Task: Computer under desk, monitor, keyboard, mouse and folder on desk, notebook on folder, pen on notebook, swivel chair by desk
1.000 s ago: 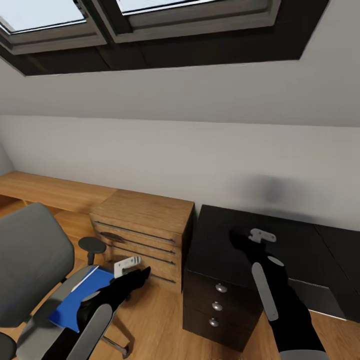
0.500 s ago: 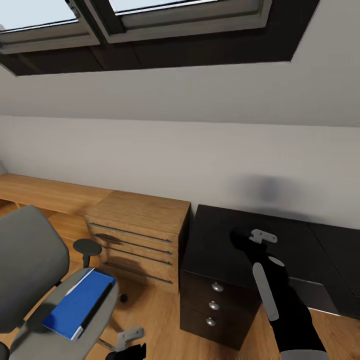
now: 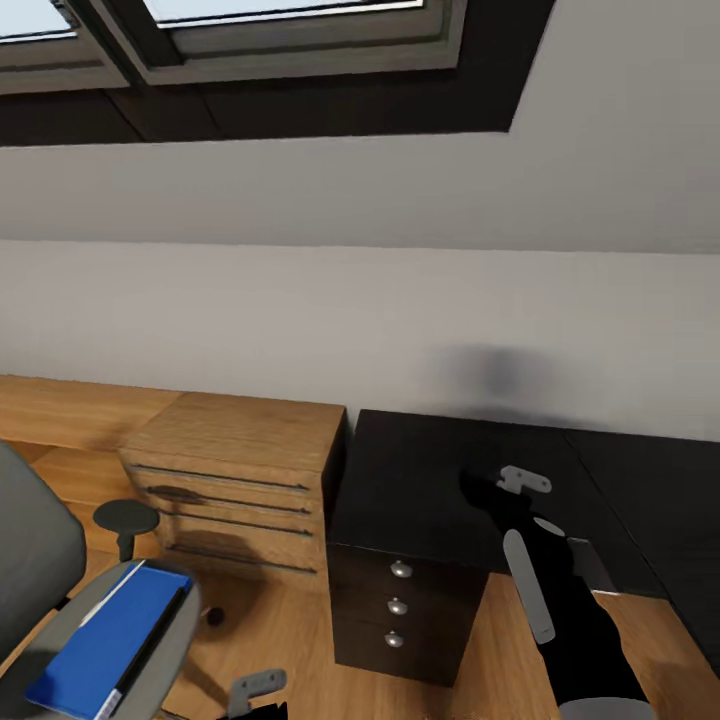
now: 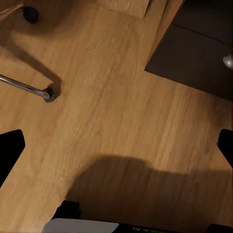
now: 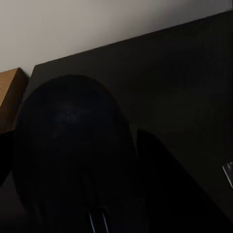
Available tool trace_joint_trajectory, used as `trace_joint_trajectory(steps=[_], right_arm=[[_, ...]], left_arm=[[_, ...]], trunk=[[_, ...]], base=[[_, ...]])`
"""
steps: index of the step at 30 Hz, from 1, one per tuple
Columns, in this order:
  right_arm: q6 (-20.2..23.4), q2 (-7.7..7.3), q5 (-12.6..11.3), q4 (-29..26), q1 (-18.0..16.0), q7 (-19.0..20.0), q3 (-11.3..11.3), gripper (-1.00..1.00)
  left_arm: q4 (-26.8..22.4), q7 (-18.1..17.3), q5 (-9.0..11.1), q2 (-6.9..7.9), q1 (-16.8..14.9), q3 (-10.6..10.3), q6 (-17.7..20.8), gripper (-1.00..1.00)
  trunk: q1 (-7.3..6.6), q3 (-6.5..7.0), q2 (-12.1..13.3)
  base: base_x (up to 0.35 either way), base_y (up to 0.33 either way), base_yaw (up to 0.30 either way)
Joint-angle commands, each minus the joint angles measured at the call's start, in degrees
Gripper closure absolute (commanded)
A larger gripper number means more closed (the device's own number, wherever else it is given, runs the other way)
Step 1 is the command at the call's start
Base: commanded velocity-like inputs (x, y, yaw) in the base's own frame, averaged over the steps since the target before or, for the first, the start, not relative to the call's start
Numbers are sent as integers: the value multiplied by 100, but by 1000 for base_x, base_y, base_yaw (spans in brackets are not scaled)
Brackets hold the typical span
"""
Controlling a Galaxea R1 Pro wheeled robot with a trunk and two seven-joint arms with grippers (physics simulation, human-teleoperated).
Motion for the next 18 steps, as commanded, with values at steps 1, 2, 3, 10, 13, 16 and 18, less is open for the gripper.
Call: trace_joint_trajectory(steps=[1,2,3,10,13,16,18], right_arm=[[13,6,-79,13,-5,-42,-1,100],[13,8,-79,27,-5,-43,4,100],[13,13,-76,36,-5,-42,7,100],[5,30,-84,197,-5,-37,21,100],[5,30,-87,208,-5,-37,21,100],[4,24,-80,217,-5,-37,21,100],[4,22,-74,218,-5,-37,21,100]], left_arm=[[-14,47,28,8,-6,-23,14,-100],[-12,47,28,7,-6,-26,13,-100],[-10,47,28,7,-6,-27,10,-100],[-5,47,29,20,-6,-22,6,-100],[-5,47,29,24,-6,-21,5,-100],[-5,47,35,24,-6,-21,5,-100],[-5,47,37,24,-6,-21,5,-100]], trunk=[[1,-5,-6],[1,-2,-6],[1,1,-6],[1,22,-6],[1,31,-6],[1,40,-6],[1,46,-6]], base=[[0,0,-274],[0,0,-274],[0,0,-275],[0,0,-275],[0,0,-275],[0,0,-275],[0,0,-275]])
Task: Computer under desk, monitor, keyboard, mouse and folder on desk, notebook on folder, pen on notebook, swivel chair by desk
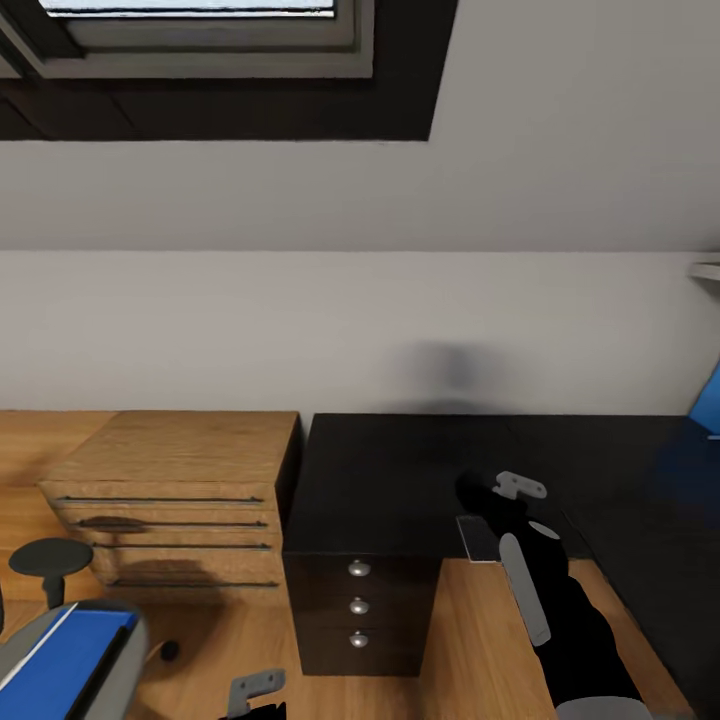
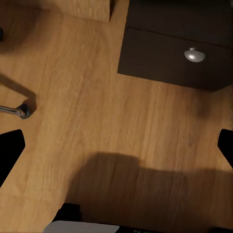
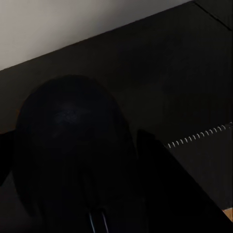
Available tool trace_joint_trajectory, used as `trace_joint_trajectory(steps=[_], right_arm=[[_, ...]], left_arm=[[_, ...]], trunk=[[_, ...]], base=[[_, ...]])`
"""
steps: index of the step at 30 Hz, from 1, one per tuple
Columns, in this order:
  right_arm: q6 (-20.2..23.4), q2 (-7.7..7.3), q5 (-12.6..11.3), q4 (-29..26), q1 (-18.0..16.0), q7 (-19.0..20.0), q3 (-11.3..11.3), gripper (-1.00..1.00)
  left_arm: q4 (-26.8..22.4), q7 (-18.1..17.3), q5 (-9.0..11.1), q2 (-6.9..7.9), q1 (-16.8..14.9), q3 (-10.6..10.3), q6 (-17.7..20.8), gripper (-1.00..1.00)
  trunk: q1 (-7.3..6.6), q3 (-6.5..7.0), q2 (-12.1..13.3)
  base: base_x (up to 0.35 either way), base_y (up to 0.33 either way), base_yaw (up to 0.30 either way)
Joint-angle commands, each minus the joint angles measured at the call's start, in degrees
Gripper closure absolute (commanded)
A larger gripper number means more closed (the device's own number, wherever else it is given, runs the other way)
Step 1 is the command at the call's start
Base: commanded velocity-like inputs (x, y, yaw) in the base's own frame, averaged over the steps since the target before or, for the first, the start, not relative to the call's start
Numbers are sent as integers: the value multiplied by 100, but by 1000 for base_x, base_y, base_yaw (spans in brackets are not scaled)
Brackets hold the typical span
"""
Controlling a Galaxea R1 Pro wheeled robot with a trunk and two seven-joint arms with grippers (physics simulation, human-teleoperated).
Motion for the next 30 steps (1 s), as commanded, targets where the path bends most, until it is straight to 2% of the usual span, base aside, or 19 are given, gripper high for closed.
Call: trace_joint_trajectory(steps=[1,23,30], right_arm=[[6,3,-76,-7,-5,-42,-4,100],[-4,-14,-49,11,-5,-35,22,100],[-41,-9,-49,318,-5,-30,46,100]], left_arm=[[-14,47,26,8,-6,-25,15,-100],[158,47,7,-18,-6,-25,15,-100],[162,47,15,-18,-6,-31,-59,-100]], trunk=[[1,-5,-7],[1,61,-7],[1,82,-7]], base=[[0,0,-275],[0,0,-276],[0,0,-277]])
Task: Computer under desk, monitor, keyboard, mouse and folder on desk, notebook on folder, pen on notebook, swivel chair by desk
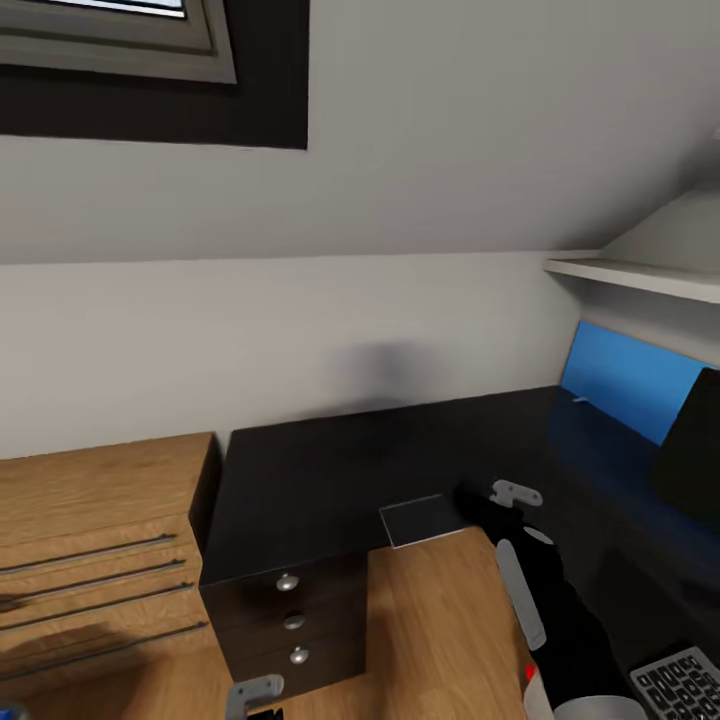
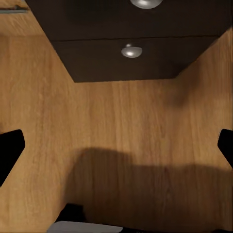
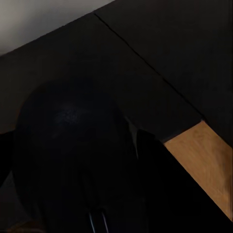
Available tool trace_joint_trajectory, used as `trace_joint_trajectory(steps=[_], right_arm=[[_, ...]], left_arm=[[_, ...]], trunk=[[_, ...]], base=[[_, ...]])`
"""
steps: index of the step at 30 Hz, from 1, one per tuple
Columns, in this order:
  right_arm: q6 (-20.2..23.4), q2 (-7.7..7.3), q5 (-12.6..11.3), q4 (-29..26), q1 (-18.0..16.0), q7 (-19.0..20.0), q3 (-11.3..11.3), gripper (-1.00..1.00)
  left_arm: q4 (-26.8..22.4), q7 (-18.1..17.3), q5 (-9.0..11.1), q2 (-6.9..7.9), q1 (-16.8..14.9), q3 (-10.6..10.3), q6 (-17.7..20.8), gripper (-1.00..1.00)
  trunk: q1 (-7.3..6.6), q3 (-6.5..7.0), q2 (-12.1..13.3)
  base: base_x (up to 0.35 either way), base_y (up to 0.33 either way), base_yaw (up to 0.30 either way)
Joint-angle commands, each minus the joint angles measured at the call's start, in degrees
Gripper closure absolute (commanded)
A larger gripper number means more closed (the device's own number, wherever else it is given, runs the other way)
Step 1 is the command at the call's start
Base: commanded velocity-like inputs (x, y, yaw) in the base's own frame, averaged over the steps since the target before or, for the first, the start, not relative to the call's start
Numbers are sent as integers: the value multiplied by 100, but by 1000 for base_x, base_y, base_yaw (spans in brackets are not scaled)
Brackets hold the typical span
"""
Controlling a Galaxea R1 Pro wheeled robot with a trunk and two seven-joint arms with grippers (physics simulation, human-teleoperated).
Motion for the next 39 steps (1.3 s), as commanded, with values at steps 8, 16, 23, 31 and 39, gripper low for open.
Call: trace_joint_trajectory(steps=[8,16,23,31,39], right_arm=[[-186,-1,-70,143,-5,-36,0,100],[-188,-3,-66,144,-5,-36,0,100],[-188,-6,-56,146,-5,-36,0,100],[-247,0,248,432,-10,-34,61,100],[-602,11,710,785,-14,-20,616,100]], left_arm=[[-14,47,32,8,-6,-27,-44,-100],[-14,47,25,8,-6,-23,-45,-100],[-14,47,21,10,-6,-20,-50,-100],[-14,47,14,32,-6,-11,-53,-100],[-14,47,21,36,-6,-11,-258,-100]], trunk=[[1,16,-7],[1,40,-7],[1,61,-7],[1,85,-7],[1,99,-7]], base=[[0,0,-277],[0,0,-277],[0,0,-277],[0,0,-277],[0,0,-188]])
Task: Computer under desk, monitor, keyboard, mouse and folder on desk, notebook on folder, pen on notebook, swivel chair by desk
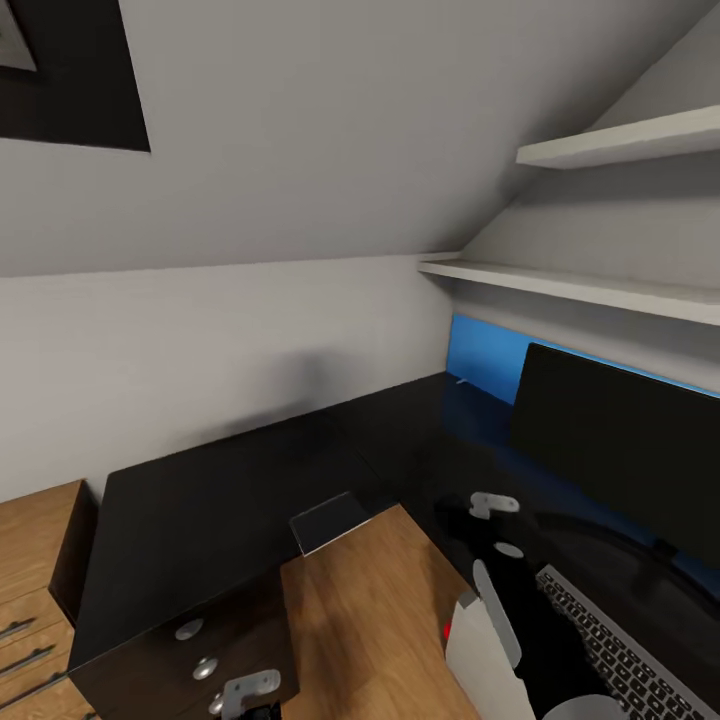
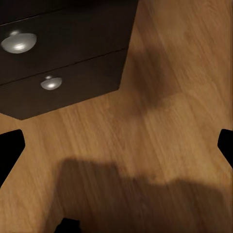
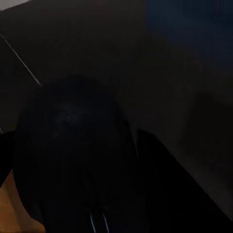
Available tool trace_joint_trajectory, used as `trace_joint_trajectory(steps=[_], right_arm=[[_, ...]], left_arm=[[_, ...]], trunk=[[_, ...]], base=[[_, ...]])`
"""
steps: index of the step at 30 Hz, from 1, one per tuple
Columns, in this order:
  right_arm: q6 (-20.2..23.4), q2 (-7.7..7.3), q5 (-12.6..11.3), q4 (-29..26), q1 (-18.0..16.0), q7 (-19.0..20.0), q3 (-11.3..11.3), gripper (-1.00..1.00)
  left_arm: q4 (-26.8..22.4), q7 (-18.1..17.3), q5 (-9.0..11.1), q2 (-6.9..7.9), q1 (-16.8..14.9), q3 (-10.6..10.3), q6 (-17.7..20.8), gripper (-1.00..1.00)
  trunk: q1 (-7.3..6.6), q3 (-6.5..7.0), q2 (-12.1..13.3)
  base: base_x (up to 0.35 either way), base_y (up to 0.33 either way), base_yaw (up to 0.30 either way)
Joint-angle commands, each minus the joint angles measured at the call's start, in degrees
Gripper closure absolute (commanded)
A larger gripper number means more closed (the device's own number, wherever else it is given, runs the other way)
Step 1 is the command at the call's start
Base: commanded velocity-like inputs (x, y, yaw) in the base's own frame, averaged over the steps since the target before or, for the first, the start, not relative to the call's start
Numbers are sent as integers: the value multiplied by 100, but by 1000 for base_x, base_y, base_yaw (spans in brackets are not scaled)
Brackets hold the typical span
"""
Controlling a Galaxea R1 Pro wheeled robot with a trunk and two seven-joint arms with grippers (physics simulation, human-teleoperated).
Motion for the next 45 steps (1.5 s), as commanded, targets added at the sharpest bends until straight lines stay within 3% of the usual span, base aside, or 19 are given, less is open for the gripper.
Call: trace_joint_trajectory(steps=[1,5,7,8,12,15,19,23,24,28,30,33,35,38,43,45], right_arm=[[7,-4,-67,-3,-5,-51,93,100],[-375,-11,-46,96,-6,-41,291,100],[-548,-9,-31,452,-28,-64,346,100],[-628,-7,-28,1006,-173,-86,367,100],[-722,-14,-30,2308,-879,-115,368,100],[-1063,-27,-33,3306,-1398,-127,367,100],[-1428,-68,-56,4209,-1864,-284,359,100],[-1501,-176,-68,4441,-1997,-541,351,100],[-1510,-313,-80,4494,-2016,-689,309,100],[-1517,-469,-117,4569,-2031,-864,-35,100],[-1494,-595,-130,4590,-2076,-893,-180,100],[-1353,-676,-219,4594,-2101,-970,-281,100],[-1104,-690,-311,4581,-2116,-1053,-314,100],[-856,-704,-366,4550,-2135,-1115,-336,100],[-837,-690,-378,4527,-2140,-1124,-336,100],[-829,-683,-380,4523,-2140,-1124,-330,100]], left_arm=[[-14,47,23,10,-6,-26,0,-100],[-19,41,23,14,-6,-26,-128,-100],[-21,34,24,15,-6,-31,-228,-100],[-22,31,24,11,-6,-37,-291,-100],[-32,30,24,7,-6,-47,-331,-100],[-43,29,24,6,-6,-75,-338,-100],[-59,39,21,6,-6,-256,-345,-100],[-78,46,19,6,-6,-436,-349,-100],[-93,46,20,4,-6,-480,-349,-100],[-142,49,22,3,-6,-529,-358,-100],[-296,64,25,22,-1,-678,-549,-100],[-680,75,36,211,42,-989,-755,-100],[-1067,82,61,447,142,-1198,-800,-100],[-1426,89,99,695,226,-1335,-821,-100],[-1568,83,226,771,246,-1361,-827,-100],[-1688,82,371,800,248,-1362,-820,-100]], trunk=[[1,-8,-6],[1,-8,-6],[1,-8,-6],[1,-8,-6],[1,-8,-6],[1,-8,-6],[1,-8,-6],[1,-8,-6],[1,-8,-6],[1,-8,-6],[1,-8,-6],[1,-8,-6],[1,-8,-6],[1,-8,-6],[1,-8,-6],[1,-8,-6]], base=[[0,0,-30],[0,0,-9],[0,0,-3],[0,0,0],[0,0,0],[0,0,0],[0,0,0],[0,0,0],[0,0,0],[0,0,0],[0,0,0],[0,0,0],[0,0,0],[0,0,0],[0,0,0],[0,0,0]])
